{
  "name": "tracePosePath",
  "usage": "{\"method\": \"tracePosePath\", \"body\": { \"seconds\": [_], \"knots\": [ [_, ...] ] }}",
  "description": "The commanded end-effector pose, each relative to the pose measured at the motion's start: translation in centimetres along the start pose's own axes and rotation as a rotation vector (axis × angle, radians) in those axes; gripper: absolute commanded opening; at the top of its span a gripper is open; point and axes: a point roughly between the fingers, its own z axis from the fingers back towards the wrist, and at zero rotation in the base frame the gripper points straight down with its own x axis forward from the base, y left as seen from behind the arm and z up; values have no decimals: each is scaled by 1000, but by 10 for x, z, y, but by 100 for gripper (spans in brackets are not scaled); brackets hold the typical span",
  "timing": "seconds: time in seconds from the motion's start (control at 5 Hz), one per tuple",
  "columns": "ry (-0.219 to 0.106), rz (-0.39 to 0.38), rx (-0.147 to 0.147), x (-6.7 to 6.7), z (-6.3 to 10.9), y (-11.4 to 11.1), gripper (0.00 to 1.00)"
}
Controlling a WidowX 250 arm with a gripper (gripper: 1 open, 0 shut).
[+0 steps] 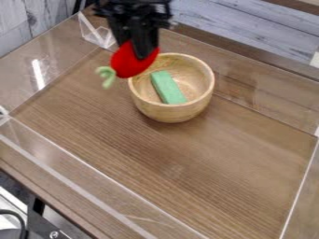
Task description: Move the red object to the left side of the table
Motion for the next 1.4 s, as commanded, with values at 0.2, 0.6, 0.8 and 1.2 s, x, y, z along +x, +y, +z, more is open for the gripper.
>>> {"method": "tracePosePath", "body": {
  "seconds": [0.2,0.6,0.8,1.2],
  "knots": [
    [-41,-52,39,-11,17,48,0],
    [-31,56,78,-10,-21,93,0],
    [-21,52,85,-11,-35,121,0],
    [-21,80,87,5,-57,170,0]
  ]
}}
